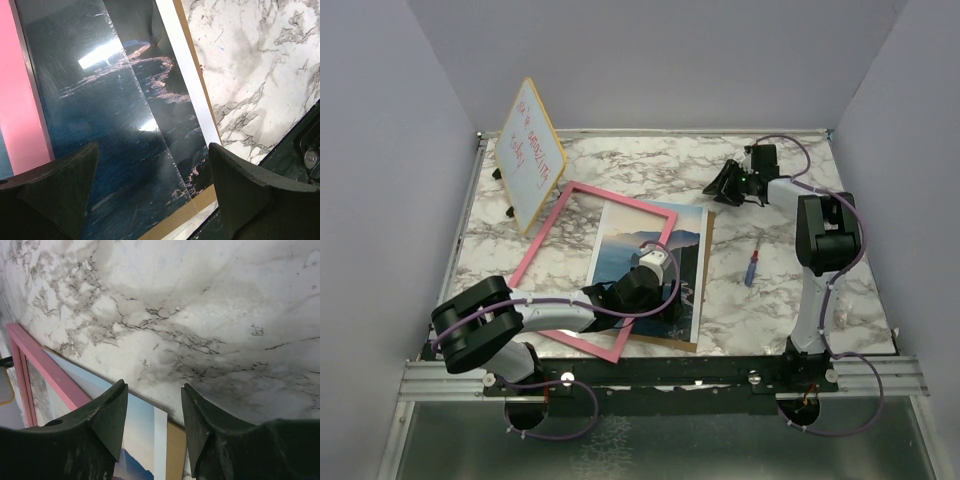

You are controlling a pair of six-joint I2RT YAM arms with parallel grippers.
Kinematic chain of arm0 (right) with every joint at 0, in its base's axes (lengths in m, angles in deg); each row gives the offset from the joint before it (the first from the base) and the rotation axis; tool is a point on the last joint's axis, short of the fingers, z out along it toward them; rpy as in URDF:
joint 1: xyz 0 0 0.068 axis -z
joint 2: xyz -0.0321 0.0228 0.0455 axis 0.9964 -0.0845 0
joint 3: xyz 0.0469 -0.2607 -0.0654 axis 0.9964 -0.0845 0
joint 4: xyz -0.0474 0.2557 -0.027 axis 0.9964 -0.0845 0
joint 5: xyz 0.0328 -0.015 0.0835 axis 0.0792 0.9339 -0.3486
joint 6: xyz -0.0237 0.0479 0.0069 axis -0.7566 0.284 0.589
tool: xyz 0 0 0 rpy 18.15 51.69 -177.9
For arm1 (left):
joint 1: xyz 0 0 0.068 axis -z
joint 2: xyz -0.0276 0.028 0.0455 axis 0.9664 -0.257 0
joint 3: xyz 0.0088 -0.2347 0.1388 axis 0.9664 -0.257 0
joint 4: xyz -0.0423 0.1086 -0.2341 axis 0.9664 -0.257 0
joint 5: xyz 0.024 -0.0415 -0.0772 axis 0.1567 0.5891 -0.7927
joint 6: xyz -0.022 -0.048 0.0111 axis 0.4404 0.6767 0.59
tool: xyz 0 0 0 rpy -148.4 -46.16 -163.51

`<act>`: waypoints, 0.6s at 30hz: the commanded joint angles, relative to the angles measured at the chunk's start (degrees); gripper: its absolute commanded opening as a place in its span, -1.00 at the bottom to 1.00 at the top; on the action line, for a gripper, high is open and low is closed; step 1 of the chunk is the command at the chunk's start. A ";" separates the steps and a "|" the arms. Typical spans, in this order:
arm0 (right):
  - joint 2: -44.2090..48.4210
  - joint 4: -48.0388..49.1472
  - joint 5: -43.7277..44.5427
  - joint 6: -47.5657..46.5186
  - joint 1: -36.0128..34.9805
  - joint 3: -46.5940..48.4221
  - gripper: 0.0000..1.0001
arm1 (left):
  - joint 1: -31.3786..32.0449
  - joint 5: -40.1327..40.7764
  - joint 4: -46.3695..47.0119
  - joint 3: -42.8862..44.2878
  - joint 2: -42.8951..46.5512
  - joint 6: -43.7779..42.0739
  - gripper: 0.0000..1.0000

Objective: Take the photo out of the frame
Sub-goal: Pick up the photo from the photo frame.

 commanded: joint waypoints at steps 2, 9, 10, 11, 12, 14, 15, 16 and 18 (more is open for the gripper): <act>-2.66 -2.12 -6.06 -1.51 0.48 -0.88 0.03 | -0.08 -2.05 -2.74 -0.78 -1.64 -0.23 0.82; -5.50 -3.10 -13.47 -2.53 0.49 0.10 -0.04 | -0.08 -2.36 -2.77 -0.65 -1.69 -0.61 0.82; -5.47 -3.57 -13.78 -2.70 0.48 0.14 -0.05 | -0.08 -2.29 -2.83 -0.65 -1.68 -0.64 0.82; -5.52 -3.80 -14.34 -2.78 0.48 0.15 -0.06 | -0.08 -2.27 -2.86 -0.74 -1.68 -0.64 0.82; -5.51 -4.11 -14.90 -3.13 0.48 0.15 -0.08 | -0.08 -2.27 -2.94 -0.74 -1.71 -0.65 0.82; -5.26 -4.65 -16.10 -3.72 0.48 0.09 -0.13 | -0.10 -2.22 -2.95 -0.66 -1.69 -0.72 0.82; -4.89 -4.84 -16.07 -3.90 0.48 -0.12 -0.14 | -0.08 -2.19 -2.95 -0.65 -1.68 -0.67 0.82; -4.43 -4.81 -16.15 -3.96 0.48 -0.45 -0.15 | -0.08 -2.19 -2.87 -0.65 -1.76 -0.65 0.82; -3.42 -4.92 -16.55 -4.13 0.48 -0.88 -0.16 | -0.08 -2.18 -2.86 -0.62 -1.85 -0.72 0.82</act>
